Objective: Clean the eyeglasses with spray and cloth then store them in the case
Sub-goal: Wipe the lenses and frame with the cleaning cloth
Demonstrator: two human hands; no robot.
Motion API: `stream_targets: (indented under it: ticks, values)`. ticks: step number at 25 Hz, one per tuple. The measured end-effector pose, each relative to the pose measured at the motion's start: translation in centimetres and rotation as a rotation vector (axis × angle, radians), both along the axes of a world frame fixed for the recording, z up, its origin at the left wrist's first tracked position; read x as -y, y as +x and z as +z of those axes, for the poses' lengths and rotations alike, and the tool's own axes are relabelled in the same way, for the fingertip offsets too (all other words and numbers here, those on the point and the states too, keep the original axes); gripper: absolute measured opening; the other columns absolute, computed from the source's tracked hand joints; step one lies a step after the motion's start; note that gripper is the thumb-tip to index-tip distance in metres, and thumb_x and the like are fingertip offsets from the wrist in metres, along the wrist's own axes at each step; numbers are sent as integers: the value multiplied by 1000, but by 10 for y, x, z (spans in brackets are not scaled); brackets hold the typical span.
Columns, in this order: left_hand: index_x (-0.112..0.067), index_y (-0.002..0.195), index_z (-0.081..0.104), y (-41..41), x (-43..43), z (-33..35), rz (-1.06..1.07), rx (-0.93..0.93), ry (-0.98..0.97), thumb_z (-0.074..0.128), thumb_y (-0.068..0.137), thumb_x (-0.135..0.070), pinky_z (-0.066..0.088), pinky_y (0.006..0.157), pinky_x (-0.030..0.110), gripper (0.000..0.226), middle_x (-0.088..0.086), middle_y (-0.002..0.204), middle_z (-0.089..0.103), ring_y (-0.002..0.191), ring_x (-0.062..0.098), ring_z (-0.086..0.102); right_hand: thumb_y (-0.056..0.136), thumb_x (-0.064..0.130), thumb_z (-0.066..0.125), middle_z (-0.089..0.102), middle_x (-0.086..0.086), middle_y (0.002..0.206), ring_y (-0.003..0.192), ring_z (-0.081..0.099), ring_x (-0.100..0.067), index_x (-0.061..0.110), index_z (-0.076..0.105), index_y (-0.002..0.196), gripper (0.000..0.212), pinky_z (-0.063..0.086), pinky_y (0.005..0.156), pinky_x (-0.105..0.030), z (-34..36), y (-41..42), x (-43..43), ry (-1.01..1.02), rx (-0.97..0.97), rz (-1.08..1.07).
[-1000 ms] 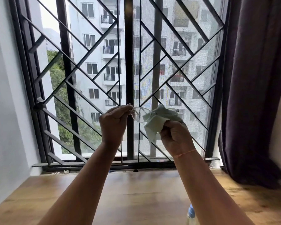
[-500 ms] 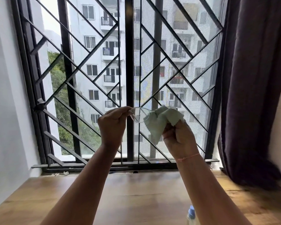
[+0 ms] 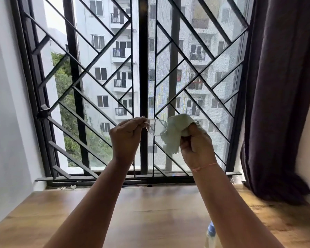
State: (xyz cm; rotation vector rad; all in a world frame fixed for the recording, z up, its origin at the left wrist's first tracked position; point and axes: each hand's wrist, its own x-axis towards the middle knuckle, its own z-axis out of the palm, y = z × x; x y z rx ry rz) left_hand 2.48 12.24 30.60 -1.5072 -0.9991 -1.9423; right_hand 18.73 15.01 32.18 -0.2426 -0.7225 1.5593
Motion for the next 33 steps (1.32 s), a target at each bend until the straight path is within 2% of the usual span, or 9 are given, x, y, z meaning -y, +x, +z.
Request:
stream_targets:
  ticks: [4, 8, 13, 18, 21, 24, 28, 31, 33]
  values:
    - [-4, 84, 74, -2, 0, -4, 15, 4, 1, 72, 73, -3, 56, 71, 24, 11, 0, 81, 70, 75, 11, 69, 91, 11, 50, 65, 2, 54, 48, 61, -6, 11, 58, 77, 16, 51, 45, -17, -7, 3, -6, -54, -94, 34]
    - [-4, 84, 74, -5, -1, -13, 25, 24, -31, 71, 74, -9, 54, 74, 18, 11, -2, 81, 69, 78, 8, 67, 85, -6, 45, 67, -10, 82, 74, 65, -20, 8, 63, 83, 24, 55, 74, -37, -22, 7, -6, 31, -111, 117]
    - [-3, 82, 73, 0, 1, -22, -3, 29, -59, 72, 71, 2, 50, 75, 9, 12, -4, 81, 68, 79, -11, 62, 68, -25, 37, 62, -17, 82, 75, 57, -27, -1, 61, 98, 45, 47, 61, -27, -44, -6, -6, -16, 66, 50]
    - [-3, 84, 74, 2, 1, -27, -9, -3, -78, 71, 71, 3, 49, 75, 7, 14, -5, 82, 67, 80, -19, 59, 75, -21, 41, 63, 1, 50, 44, 58, -9, 7, 57, 71, 32, 45, 44, -16, -35, -4, -9, -97, 31, -57]
    - [-3, 85, 73, 4, 4, -25, -21, 6, -65, 71, 72, -2, 51, 74, 9, 13, -5, 82, 67, 79, -10, 63, 85, 6, 56, 63, 4, 51, 46, 56, -8, 17, 59, 67, 21, 43, 45, -20, -31, -1, -16, -129, -41, -53]
    - [-5, 85, 73, 7, 7, -19, -30, 14, -47, 70, 74, -7, 51, 74, 10, 12, -5, 82, 68, 79, -2, 65, 85, 10, 54, 69, 0, 64, 60, 64, -12, 16, 66, 74, 17, 55, 58, -26, -34, 1, -16, -57, -179, 10]
    - [-7, 89, 73, 11, 7, -14, -21, 12, -28, 67, 76, -10, 52, 73, 11, 14, -6, 82, 67, 77, 3, 66, 62, 13, 71, 66, -3, 72, 70, 60, -20, 16, 65, 76, 15, 54, 71, -35, -41, -7, -6, 34, -218, 80]
    - [-5, 86, 73, 15, 6, -17, 15, -7, -25, 71, 72, 0, 50, 76, 9, 15, -3, 83, 68, 80, 5, 65, 75, -3, 59, 64, -4, 67, 65, 60, -19, 11, 61, 77, 14, 53, 63, -30, -44, -11, -5, 5, -160, 68]
    - [-2, 84, 74, 18, 5, -19, 43, -30, -26, 71, 70, 4, 49, 77, 6, 16, 2, 82, 70, 82, 6, 64, 89, -4, 42, 61, 4, 53, 51, 58, -8, 11, 53, 73, 25, 51, 49, -19, -45, -11, -8, -55, 56, -58]
